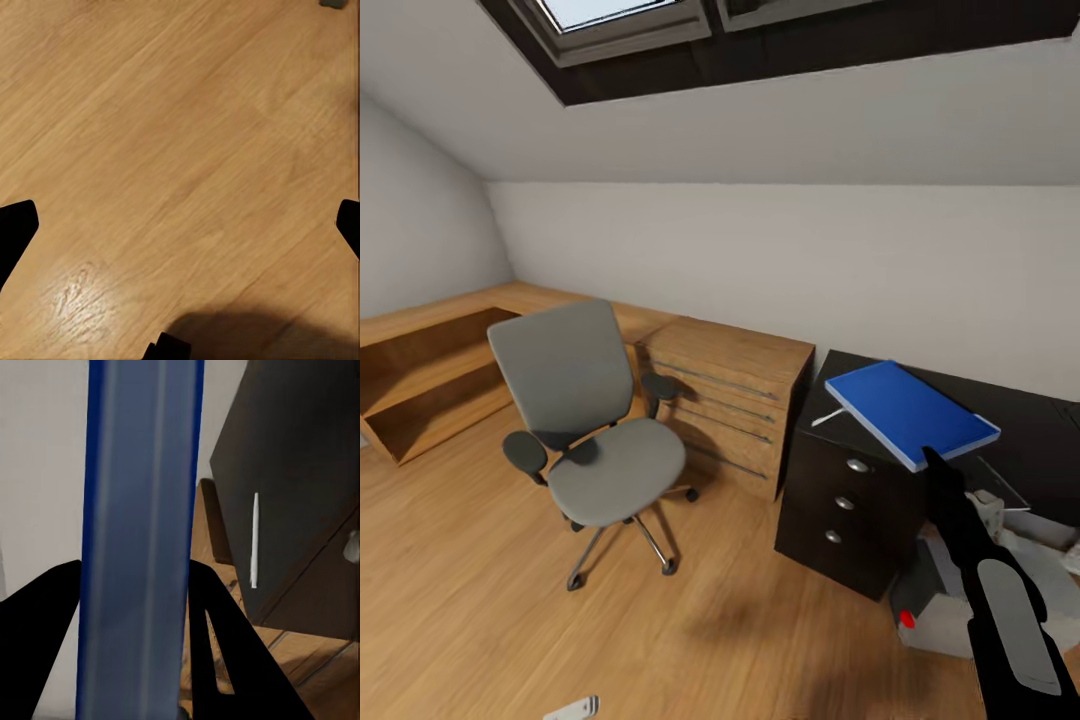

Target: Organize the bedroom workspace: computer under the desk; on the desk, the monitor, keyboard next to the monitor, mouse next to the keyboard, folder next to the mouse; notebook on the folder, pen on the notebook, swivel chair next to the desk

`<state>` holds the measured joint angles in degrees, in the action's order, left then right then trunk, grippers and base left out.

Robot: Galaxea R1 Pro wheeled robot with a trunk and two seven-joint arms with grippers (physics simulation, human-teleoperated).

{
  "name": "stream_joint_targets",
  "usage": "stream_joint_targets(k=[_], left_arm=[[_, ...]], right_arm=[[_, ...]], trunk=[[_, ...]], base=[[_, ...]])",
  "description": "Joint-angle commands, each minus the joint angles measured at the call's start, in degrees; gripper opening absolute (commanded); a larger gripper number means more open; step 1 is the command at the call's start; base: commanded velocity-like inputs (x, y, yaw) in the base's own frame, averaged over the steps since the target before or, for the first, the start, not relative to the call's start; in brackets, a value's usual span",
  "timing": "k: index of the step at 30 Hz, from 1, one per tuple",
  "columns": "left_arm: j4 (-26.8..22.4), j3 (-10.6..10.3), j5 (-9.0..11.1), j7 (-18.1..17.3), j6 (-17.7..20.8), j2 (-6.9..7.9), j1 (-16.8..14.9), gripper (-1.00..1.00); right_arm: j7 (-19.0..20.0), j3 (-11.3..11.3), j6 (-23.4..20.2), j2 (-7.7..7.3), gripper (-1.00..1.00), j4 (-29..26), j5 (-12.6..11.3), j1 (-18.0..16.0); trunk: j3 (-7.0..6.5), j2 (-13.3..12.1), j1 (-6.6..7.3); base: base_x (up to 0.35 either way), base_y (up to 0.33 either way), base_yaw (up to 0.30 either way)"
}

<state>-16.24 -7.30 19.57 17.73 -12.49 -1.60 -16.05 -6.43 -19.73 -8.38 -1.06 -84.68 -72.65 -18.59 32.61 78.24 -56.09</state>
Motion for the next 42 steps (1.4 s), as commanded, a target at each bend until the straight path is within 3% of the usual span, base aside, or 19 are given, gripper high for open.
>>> stream_joint_targets(k=[1, 7, 13, 16, 24, 31, 42], left_arm=[[0.1, -0.5, 0.5, 0.4, -0.3, 0.02, 0.0, 1.00], [0.2, -0.5, 0.5, 0.3, -0.7, 0.02, 0.0, 1.00], [0.7, -0.5, 0.5, 0.4, -7.5, 0.07, 0.0, 1.00], [1.6, -0.6, 0.5, 0.4, -8.6, 0.04, 0.0, 1.00], [2.2, -0.7, 0.3, 0.3, -9.2, -0.02, 0.0, 1.00], [2.2, -0.7, 0.3, 0.4, -9.2, 0.06, 0.0, 1.00], [2.2, -0.7, 0.3, 0.6, -9.2, 0.07, 0.0, 1.00]], right_arm=[[-0.3, -0.1, -0.2, -0.01, -1.00, -0.1, -0.4, 0.0], [-0.5, -0.3, -0.2, -0.15, -1.00, -0.1, -0.6, 0.0], [-1.0, -0.6, -0.2, -0.16, -1.00, 1.7, -0.7, 0.0], [-1.7, -0.6, -0.1, -0.11, -1.00, 2.4, -0.7, 0.0], [-3.5, -0.8, 2.6, -0.20, -1.00, 2.8, -0.9, 0.0], [-3.6, -2.3, 3.0, -0.20, -1.00, 2.8, -0.9, 0.0], [-3.6, -2.5, 3.1, -0.17, -1.00, 2.9, -0.9, 0.0]], trunk=[[-0.13, -0.4, 0.23], [-0.81, -2.0, 1.11], [-0.69, -2.0, 1.11], [-0.62, -2.0, 1.11], [-0.44, -2.0, 1.11], [-0.26, -2.0, 1.11], [0.16, -2.0, 1.11]], base=[[0.000, 0.000, -0.264], [0.000, 0.000, -0.264], [0.000, 0.000, -0.265], [0.000, 0.000, -0.265], [0.000, 0.000, -0.264], [0.000, 0.000, -0.263], [0.000, 0.000, -0.250]])
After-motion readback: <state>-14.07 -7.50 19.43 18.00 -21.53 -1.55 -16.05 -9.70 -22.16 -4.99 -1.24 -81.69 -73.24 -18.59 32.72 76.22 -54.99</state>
